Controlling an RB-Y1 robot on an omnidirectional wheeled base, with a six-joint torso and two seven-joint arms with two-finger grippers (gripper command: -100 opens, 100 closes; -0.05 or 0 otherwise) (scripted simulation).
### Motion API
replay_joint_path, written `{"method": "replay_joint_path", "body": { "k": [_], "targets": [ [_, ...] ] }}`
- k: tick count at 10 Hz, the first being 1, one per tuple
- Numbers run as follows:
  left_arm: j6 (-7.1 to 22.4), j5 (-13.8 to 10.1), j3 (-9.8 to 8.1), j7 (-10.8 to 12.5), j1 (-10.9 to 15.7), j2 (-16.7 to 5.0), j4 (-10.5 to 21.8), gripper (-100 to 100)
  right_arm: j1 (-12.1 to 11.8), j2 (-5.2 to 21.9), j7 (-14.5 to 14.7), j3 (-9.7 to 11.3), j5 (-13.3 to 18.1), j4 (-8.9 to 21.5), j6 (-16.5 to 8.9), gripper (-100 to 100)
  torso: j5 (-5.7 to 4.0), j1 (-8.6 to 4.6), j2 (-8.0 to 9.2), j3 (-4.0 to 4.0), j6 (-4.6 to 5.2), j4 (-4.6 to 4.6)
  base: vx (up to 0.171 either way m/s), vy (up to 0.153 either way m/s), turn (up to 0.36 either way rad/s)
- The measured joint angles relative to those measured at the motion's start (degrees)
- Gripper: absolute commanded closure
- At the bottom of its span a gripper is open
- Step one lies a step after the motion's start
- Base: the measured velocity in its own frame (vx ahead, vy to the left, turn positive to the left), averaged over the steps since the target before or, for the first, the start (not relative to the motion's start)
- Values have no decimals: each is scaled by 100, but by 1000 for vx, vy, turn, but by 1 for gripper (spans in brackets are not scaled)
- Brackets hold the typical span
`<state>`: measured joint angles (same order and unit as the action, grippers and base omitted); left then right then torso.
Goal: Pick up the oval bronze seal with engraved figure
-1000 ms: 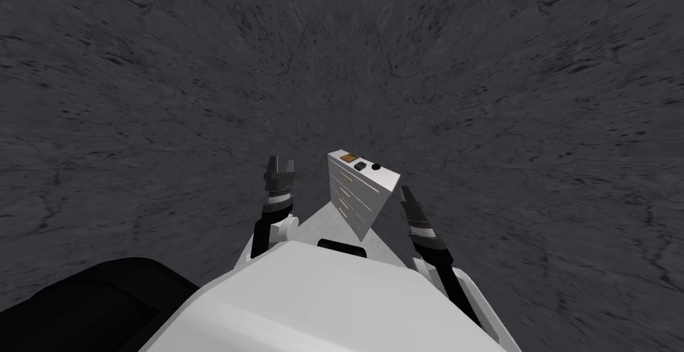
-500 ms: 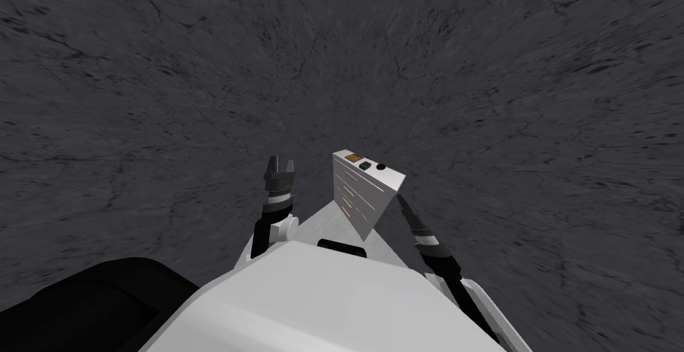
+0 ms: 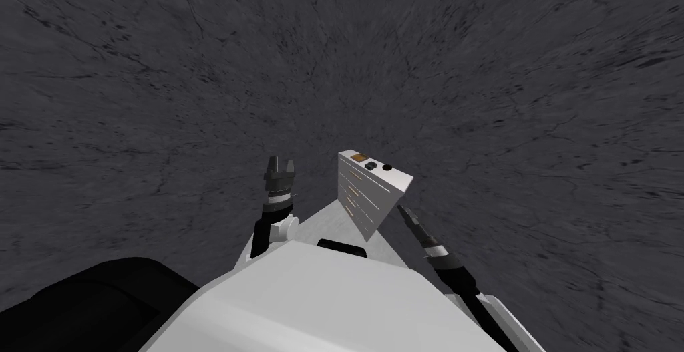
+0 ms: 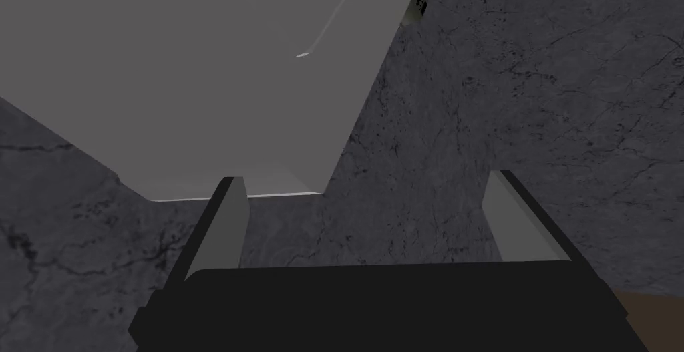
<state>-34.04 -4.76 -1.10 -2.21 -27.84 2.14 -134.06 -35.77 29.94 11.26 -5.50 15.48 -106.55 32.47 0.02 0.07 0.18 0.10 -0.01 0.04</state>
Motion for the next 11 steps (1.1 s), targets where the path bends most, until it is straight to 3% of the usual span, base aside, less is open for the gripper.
{"method": "replay_joint_path", "body": {
  "k": [5, 6, 10, 11],
  "targets": [
    [0, 0, -1, 0, -1, 0, 0, 0, -115, 699, 295, -68, 170, 576, -22, -100, -1, -8, -9, -5, 3, -1, -23, 26, 86],
    [0, 0, 0, 0, 0, 0, 0, 0, -238, 854, 395, -114, 235, 664, -3, -100, 0, -1, -7, -4, 0, -1, -23, 34, 99],
    [0, 0, -1, 0, -1, 0, 0, 0, -345, 1424, 698, -200, 384, 1264, 120, -100, 1, -1, -9, -4, 2, -1, -21, 34, 106],
    [0, 0, 0, 0, 0, 0, 0, 0, -378, 1590, 826, -245, 451, 1528, 215, -100, 1, 2, -7, -4, 0, -1, -23, 36, 97]
  ]
}}
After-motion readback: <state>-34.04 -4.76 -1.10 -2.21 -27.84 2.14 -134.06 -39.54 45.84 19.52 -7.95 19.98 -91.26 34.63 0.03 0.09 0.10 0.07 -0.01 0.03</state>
